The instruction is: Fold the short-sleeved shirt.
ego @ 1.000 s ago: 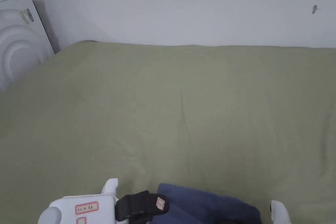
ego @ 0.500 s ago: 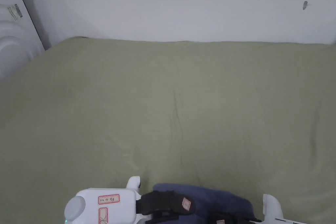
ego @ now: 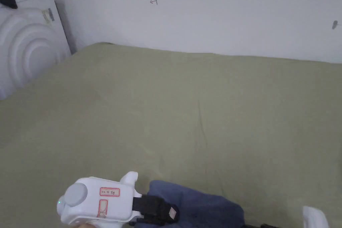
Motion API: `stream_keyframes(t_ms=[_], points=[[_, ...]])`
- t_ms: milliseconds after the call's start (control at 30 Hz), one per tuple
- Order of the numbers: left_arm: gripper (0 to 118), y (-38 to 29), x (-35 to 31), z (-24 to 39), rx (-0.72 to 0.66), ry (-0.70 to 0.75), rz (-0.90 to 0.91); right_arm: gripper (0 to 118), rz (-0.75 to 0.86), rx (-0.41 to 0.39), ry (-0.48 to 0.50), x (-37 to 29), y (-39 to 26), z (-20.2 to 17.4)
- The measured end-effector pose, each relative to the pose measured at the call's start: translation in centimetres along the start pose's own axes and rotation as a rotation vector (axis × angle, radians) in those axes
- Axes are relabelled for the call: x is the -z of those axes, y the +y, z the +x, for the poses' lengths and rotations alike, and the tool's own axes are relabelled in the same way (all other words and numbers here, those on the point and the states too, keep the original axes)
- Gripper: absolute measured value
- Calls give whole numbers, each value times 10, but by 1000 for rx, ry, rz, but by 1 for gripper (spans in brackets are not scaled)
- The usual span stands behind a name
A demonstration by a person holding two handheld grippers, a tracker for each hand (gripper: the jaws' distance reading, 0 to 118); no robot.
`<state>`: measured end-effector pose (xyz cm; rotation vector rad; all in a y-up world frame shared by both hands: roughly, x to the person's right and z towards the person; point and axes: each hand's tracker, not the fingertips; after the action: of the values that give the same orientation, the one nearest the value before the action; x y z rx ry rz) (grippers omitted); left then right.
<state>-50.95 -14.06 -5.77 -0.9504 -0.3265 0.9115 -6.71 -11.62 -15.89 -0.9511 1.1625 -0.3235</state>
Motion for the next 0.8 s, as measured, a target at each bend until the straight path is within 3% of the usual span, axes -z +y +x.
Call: stream_keyframes(t_ms=[200,433,600,800], points=[[19,43,-120,-53,32,192,86,0,1,-38,-18,5,4,-17],[19,85,-240,-132,-12,314,124,0,-54,-46,-48,41,8,-34],[19,100,-291,-177,-41,479,84,0,-135,-97,-59,58,7,-52],[22,93,-296,-207,-68,446,127,0,-133,-120,-75,71,11,-66]])
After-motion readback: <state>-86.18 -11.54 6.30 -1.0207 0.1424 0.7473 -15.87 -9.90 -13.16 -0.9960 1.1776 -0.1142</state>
